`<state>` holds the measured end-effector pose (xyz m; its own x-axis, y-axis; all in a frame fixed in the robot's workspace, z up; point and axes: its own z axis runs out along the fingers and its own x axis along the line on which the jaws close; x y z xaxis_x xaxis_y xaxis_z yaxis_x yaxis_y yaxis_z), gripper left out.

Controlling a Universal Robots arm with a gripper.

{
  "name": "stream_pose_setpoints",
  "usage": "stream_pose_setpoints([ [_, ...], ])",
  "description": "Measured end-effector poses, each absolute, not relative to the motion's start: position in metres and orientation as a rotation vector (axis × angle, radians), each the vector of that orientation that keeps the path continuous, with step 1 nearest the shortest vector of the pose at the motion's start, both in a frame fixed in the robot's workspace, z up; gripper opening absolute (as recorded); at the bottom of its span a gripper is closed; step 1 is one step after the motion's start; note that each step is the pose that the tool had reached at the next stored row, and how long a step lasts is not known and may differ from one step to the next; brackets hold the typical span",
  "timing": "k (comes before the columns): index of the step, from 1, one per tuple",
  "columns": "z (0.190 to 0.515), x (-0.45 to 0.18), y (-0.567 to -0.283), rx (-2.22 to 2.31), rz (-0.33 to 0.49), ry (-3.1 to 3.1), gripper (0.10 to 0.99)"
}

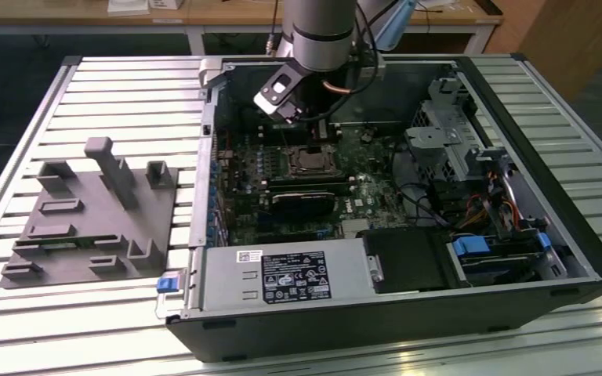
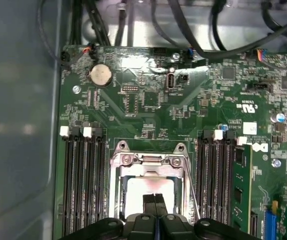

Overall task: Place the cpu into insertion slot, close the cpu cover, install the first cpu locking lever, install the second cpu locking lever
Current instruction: 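Close the cpu cover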

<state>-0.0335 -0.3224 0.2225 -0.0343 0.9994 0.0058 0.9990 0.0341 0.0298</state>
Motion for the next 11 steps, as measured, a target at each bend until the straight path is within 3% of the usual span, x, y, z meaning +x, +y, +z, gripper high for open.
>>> stream_pose_setpoints([
  [11, 0.2222, -0.0334, -0.3224, 1.937, 0.042, 2.455, 0.106],
])
